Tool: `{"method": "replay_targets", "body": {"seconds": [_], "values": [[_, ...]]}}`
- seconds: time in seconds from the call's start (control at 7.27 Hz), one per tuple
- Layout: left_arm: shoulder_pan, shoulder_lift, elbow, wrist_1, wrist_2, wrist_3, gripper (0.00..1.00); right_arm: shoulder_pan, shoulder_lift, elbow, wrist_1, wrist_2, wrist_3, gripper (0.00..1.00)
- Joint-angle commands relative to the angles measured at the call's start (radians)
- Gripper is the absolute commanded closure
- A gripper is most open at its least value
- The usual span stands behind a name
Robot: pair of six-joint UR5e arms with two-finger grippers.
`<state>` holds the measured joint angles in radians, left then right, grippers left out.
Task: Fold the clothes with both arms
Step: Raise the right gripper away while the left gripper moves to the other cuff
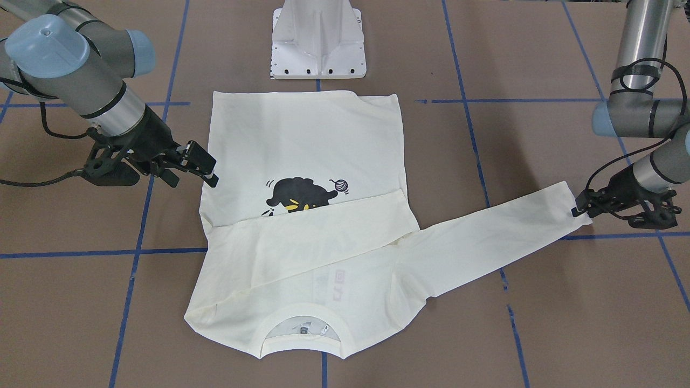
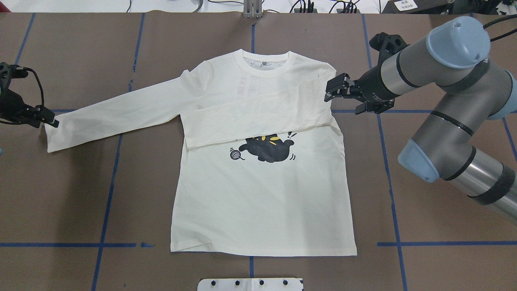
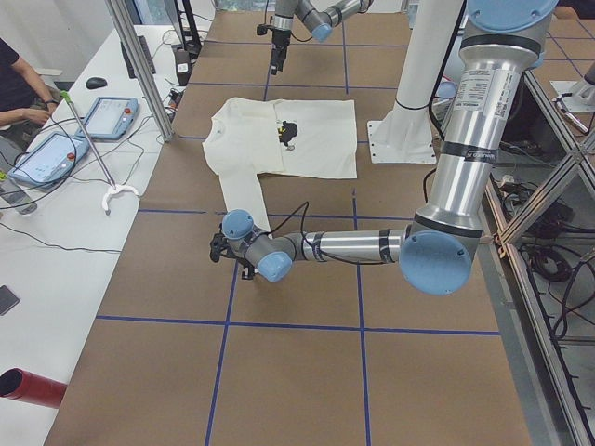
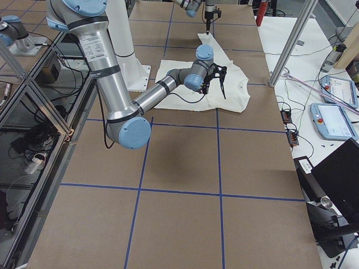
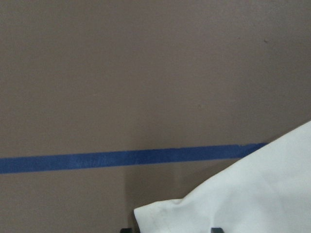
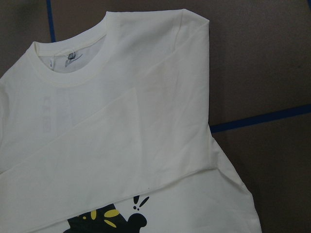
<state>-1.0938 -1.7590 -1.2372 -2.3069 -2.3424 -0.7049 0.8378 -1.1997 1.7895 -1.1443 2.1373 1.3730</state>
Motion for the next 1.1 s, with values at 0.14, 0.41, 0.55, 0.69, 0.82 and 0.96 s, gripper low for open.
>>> {"method": "replay_targets", "body": {"seconds": [0.14, 0.41, 0.55, 0.69, 0.82, 0.96], "values": [[0.003, -0.005, -0.037, 0.003, 0.002, -0.022, 1.00, 0.001, -0.004, -0.001, 0.000, 0.000, 0.000, 0.00], [0.003, 0.009, -0.048, 0.007, 0.009, -0.015, 1.00, 0.001, -0.005, 0.001, 0.002, 0.000, 0.000, 0.00], [0.003, 0.010, -0.044, 0.006, 0.076, -0.004, 0.48, 0.001, -0.006, -0.001, 0.002, -0.002, 0.000, 0.00], [0.003, 0.007, -0.042, 0.006, 0.106, -0.004, 0.32, 0.001, -0.012, 0.004, 0.002, -0.005, 0.000, 0.00], [0.003, 0.004, -0.039, 0.006, 0.107, -0.004, 0.31, 0.001, -0.017, 0.014, 0.002, -0.010, 0.001, 0.00], [0.005, 0.000, -0.041, 0.007, 0.104, -0.008, 0.29, 0.001, -0.024, 0.016, 0.002, -0.010, 0.001, 0.00]]}}
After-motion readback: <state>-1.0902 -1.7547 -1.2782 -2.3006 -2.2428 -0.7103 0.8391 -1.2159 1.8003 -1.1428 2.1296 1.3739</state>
